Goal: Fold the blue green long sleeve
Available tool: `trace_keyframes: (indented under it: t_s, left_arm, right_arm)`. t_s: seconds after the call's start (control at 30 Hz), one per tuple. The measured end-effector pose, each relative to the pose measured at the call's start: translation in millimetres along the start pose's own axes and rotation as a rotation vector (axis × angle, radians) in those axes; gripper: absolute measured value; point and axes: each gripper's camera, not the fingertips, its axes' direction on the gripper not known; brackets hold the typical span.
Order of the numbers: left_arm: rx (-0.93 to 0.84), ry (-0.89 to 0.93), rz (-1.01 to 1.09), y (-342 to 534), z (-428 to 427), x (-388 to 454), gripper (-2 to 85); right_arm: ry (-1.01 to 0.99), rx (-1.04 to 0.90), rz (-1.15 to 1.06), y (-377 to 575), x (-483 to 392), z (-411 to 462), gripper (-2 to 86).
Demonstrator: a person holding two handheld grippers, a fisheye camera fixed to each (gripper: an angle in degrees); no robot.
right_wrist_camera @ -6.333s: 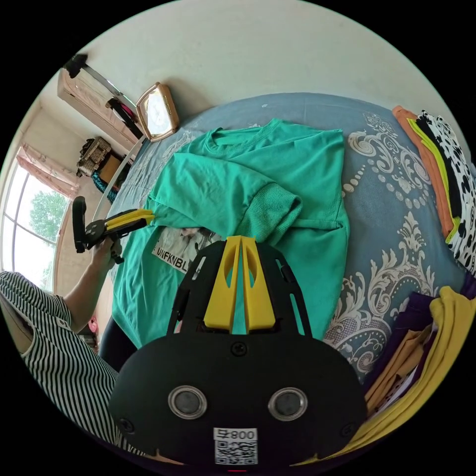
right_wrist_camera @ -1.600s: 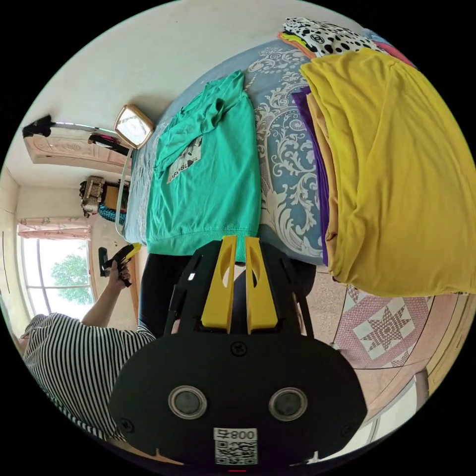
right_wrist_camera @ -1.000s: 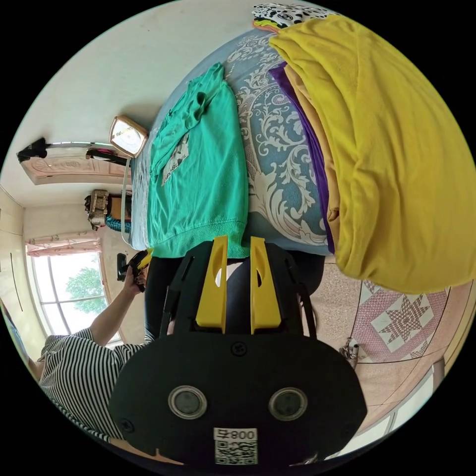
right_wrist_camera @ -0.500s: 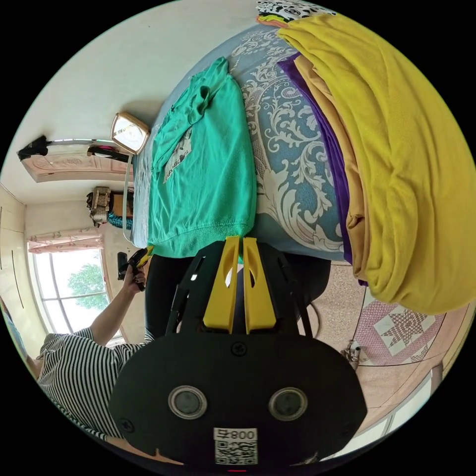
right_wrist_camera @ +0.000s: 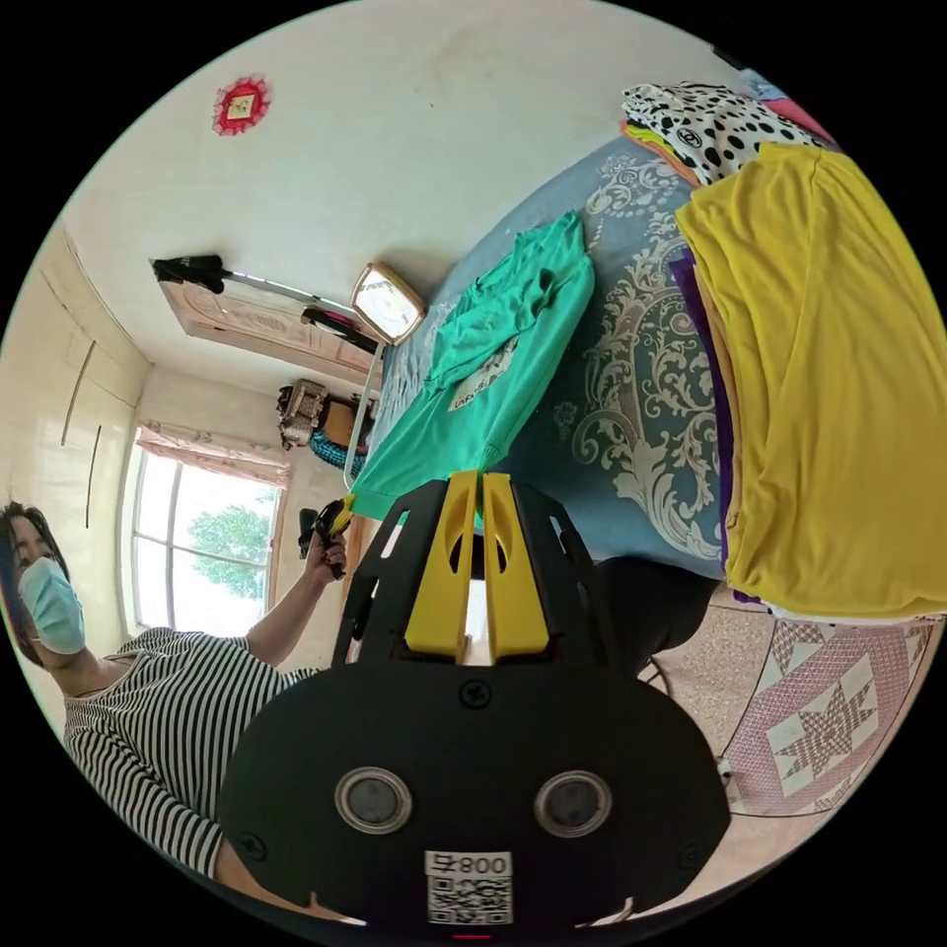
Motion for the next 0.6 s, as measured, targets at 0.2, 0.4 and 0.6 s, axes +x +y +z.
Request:
trace_keyframes:
  t_s: [0.2,0.4,0.6]
  left_arm:
    - [0.046,0.071,0.079,35.5,-32.9,34.1,3.1]
    - [0.06,0.105,0.107,84.4,-62.3,52.5,3.0]
    - [0.095,0.176,0.098,135.9,-85.6,57.6,2.9]
  right_arm:
    - [-0.05,0.045,-0.056,36.3,-12.1,-30.4,0.4]
    - [-0.066,0.061,-0.091,94.1,-18.7,-63.6,0.4]
    - [-0.096,0.068,-0.117,161.6,-25.9,-83.8,0.3]
